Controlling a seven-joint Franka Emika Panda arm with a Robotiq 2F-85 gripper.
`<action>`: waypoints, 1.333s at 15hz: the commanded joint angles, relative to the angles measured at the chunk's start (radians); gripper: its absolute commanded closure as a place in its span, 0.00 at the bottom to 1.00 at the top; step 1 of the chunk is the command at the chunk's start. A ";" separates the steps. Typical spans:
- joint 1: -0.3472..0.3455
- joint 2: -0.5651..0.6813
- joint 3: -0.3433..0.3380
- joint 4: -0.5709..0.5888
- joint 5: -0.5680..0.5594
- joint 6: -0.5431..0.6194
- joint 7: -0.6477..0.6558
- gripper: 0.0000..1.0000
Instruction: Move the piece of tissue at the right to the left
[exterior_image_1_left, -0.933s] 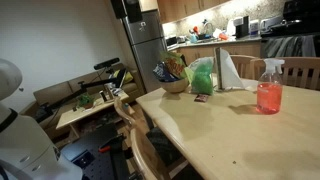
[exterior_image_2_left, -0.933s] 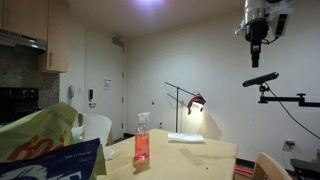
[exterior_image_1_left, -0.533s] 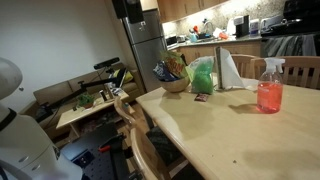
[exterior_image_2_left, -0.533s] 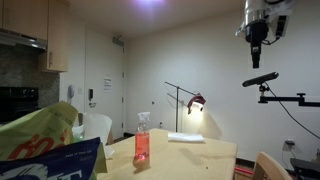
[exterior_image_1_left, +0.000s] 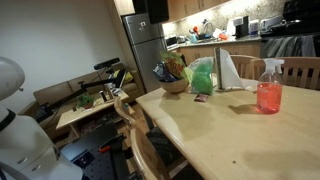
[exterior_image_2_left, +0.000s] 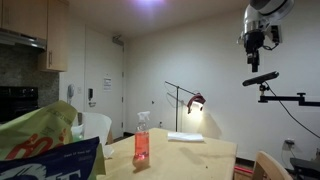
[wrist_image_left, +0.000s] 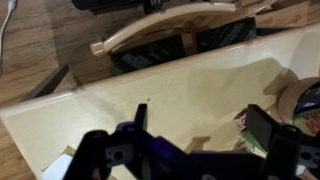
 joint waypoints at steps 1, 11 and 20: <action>-0.033 0.102 0.018 0.091 0.021 -0.017 -0.024 0.00; -0.041 0.242 0.094 0.313 -0.003 -0.082 -0.027 0.00; -0.072 0.280 0.100 0.322 0.006 -0.068 -0.024 0.00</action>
